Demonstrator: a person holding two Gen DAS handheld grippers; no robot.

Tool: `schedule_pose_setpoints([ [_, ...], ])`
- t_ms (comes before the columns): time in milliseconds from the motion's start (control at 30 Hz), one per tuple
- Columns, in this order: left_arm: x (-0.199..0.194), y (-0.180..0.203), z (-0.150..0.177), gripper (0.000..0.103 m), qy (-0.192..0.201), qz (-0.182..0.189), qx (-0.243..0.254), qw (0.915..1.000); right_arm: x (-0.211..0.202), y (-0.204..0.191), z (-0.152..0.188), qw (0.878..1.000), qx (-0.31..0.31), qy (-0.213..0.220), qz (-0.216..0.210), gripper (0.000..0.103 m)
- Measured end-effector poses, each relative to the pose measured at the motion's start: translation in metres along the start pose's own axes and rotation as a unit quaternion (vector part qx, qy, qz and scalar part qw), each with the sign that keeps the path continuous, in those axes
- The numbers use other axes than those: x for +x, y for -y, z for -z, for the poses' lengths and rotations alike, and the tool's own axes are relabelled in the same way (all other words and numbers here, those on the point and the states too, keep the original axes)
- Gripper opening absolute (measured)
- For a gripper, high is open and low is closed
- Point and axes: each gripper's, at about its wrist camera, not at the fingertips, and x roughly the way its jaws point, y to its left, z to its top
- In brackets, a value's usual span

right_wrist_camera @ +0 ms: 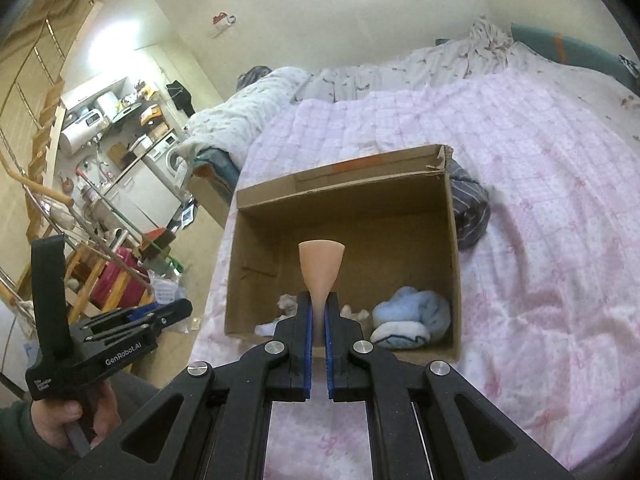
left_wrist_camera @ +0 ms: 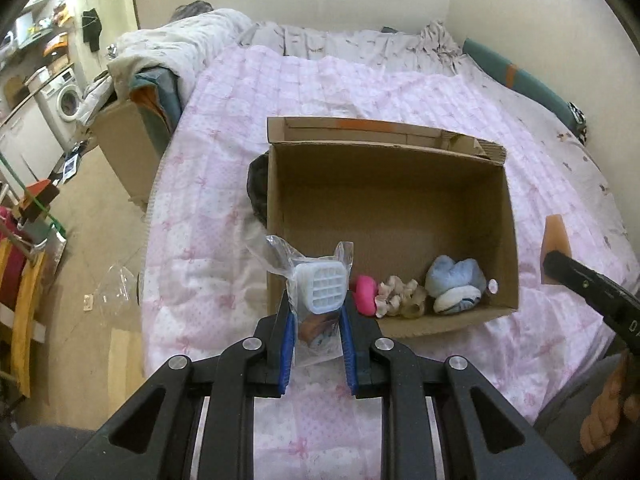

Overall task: Organize soft objects
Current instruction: 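Carry the plastic bag and tan tube over the box with both tools, then open both tools to drop the bag and tube into the box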

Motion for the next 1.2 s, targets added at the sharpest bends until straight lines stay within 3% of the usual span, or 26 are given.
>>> schedule_pose_setpoints([
  [300,0.06,0.009,-0.003,0.019,-0.016,-0.004,0.016,0.9997,0.05,0.021,0.019,0.998,0.007,-0.044,0.037,0.007],
  [500,0.083,0.006,0.007,0.019,-0.019,0.034,-0.016,0.9991,0.067,0.018,0.02,0.997,-0.016,-0.061,0.052,0.007],
  [667,0.092,0.021,0.01,0.019,-0.025,0.031,0.01,0.9992,0.077,0.024,0.023,0.995,-0.009,-0.077,0.056,0.007],
  [1200,0.09,0.022,0.007,0.019,-0.022,0.044,0.002,0.9988,0.083,0.025,0.022,0.996,0.004,-0.082,0.042,0.007],
])
